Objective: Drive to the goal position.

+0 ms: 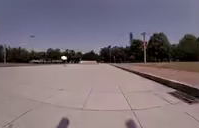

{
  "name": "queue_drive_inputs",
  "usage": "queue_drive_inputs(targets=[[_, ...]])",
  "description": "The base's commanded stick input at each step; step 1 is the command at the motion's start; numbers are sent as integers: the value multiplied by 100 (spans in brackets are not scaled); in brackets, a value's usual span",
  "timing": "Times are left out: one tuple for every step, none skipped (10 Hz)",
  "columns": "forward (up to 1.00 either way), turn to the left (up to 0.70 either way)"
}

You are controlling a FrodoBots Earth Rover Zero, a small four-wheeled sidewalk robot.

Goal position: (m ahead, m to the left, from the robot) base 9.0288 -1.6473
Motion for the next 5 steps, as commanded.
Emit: queue_drive_inputs(targets=[[100, 0], [100, 0], [100, 0], [100, 0], [100, 0]])
